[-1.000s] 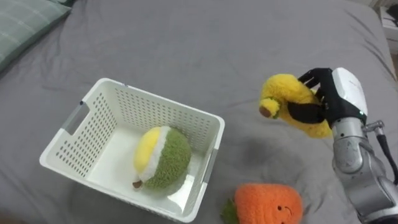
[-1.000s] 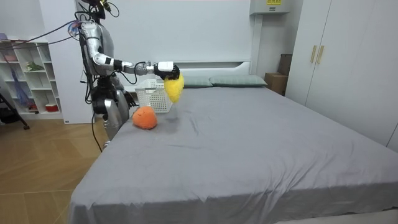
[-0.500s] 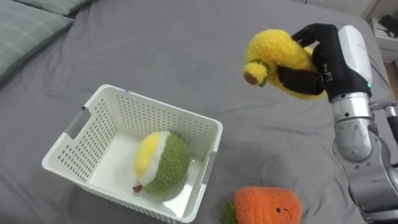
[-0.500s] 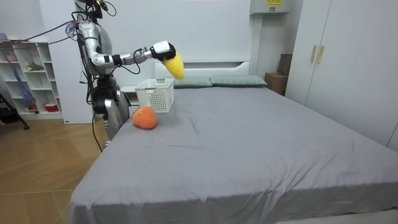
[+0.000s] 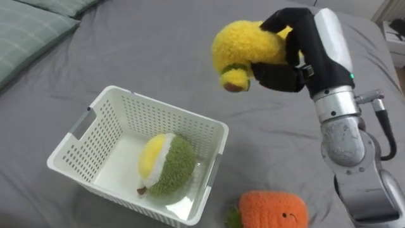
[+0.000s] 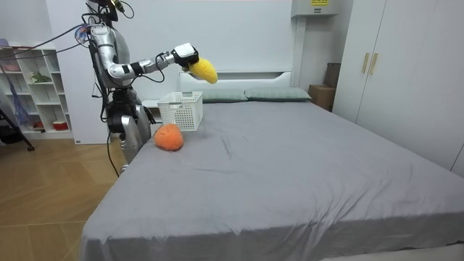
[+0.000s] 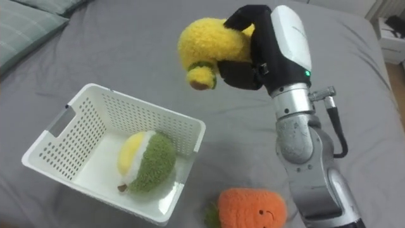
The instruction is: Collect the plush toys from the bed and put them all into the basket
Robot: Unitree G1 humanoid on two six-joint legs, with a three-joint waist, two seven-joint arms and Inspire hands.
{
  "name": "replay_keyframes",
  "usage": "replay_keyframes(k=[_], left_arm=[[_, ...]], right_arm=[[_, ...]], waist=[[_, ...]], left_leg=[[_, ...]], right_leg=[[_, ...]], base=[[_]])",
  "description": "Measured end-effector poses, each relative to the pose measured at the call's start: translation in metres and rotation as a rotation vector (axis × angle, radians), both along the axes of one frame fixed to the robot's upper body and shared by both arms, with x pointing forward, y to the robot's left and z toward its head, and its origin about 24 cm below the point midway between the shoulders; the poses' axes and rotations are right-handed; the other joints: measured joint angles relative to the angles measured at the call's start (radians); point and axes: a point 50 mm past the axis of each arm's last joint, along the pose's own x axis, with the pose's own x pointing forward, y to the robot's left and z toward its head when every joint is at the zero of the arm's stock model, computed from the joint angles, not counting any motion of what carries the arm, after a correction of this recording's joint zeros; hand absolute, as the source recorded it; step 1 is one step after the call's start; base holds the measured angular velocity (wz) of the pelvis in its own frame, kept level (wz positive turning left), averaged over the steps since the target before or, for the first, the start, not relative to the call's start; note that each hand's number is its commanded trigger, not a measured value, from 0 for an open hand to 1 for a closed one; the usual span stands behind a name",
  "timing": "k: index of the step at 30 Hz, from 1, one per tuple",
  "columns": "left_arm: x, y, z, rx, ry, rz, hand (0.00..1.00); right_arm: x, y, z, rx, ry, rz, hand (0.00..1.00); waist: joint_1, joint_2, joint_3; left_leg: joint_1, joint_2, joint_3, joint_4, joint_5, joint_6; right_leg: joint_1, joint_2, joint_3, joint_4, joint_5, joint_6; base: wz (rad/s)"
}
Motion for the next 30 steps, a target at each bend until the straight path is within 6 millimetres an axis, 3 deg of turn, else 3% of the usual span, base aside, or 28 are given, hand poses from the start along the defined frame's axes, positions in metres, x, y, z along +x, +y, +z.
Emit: replay_keyframes(k=[9,14,20,28,29,30], left_arm=[[0.002,-0.003,-0.001,-0.009,0.007,-0.034,0.00],[0.003,-0.004,-0.001,-0.009,0.019,-0.053,0.00],[0.005,-0.007,-0.002,-0.011,0.038,-0.063,0.00],[0.013,-0.011,-0.002,-0.015,0.028,-0.101,0.00],[0.014,-0.012,-0.002,-0.017,0.026,-0.102,0.00],[0.014,-0.013,-0.002,-0.019,0.025,-0.102,0.00]], right_arm=[[-0.008,0.038,-0.017,-0.021,0.131,0.165,1.00],[-0.013,0.056,-0.028,-0.049,0.242,0.262,1.00],[-0.019,0.079,-0.039,-0.037,0.331,0.358,1.00],[-0.029,0.099,-0.055,-0.090,0.446,0.467,1.00],[-0.028,0.099,-0.055,-0.103,0.445,0.467,0.89],[-0.027,0.099,-0.056,-0.106,0.448,0.465,0.52]], waist=[[0.048,-0.004,-0.0009],[0.087,-0.024,0.0042],[0.125,-0.023,0.0077],[0.134,-0.018,0.0116],[0.133,-0.018,0.0118],[0.133,-0.018,0.0121]], left_leg=[[-0.001,0.000,-0.006,-0.002,0.000,0.000],[-0.002,-0.001,-0.013,-0.001,0.000,0.000],[-0.002,-0.003,-0.019,0.000,-0.001,0.002],[-0.031,-0.008,-0.034,0.002,-0.001,0.001],[-0.037,-0.008,-0.034,0.002,-0.001,0.001],[-0.037,-0.008,-0.034,0.002,0.000,0.001]], right_leg=[[0.002,-0.001,-0.019,-0.001,0.000,0.000],[0.005,0.000,-0.017,-0.002,0.000,0.000],[0.006,-0.001,-0.017,-0.002,0.000,0.000],[-0.010,-0.001,-0.020,-0.016,0.000,0.000],[-0.016,-0.001,-0.020,-0.016,0.000,0.000],[-0.016,-0.001,-0.019,-0.017,0.000,0.000]], base=[[0.02],[0.04],[0.02],[0.05],[0.00],[0.00]])
